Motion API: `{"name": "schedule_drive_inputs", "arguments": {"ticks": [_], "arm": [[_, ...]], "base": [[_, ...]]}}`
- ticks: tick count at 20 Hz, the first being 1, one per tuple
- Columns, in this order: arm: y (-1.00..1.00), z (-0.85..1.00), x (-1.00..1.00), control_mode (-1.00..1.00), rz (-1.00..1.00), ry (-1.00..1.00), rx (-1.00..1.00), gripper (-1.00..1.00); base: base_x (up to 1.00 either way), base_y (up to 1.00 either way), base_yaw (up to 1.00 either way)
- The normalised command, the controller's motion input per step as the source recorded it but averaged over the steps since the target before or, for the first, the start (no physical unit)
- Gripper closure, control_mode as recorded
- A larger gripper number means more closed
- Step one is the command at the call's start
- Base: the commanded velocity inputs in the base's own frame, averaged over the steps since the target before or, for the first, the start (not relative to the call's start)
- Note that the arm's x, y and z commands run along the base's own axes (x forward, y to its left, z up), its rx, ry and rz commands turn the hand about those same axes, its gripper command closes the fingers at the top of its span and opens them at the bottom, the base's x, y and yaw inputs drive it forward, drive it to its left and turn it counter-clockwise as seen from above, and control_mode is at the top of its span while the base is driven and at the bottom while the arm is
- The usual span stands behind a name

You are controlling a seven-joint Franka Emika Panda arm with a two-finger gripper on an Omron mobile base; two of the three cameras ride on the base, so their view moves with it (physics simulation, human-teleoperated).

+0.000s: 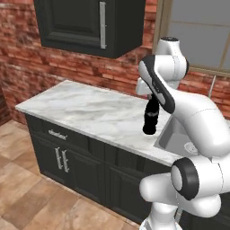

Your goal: Place the large bottle from the dining counter next to the other large bottle outside the sink, and place the small bottle from the dining counter next to the other small bottle inside the sink.

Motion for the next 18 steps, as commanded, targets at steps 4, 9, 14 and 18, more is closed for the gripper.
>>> {"name": "schedule_drive_inputs", "arguments": {"ticks": [4, 9, 14, 18], "arm": [[0.0, 0.0, 0.0, 1.0, 0.0, 0.0, 0.0, 1.0], [0.0, 0.0, 0.0, 1.0, 0.0, 0.0, 0.0, 1.0], [0.0, 0.0, 0.0, 1.0, 0.0, 0.0, 0.0, 1.0], [0.0, 0.0, 0.0, 1.0, 0.0, 0.0, 0.0, 1.0]], "base": [[0.49, -0.11, -0.05], [0.6, 0.22, -0.12], [0.56, 0.08, -0.09], [0.23, 0.01, -0.18]]}}
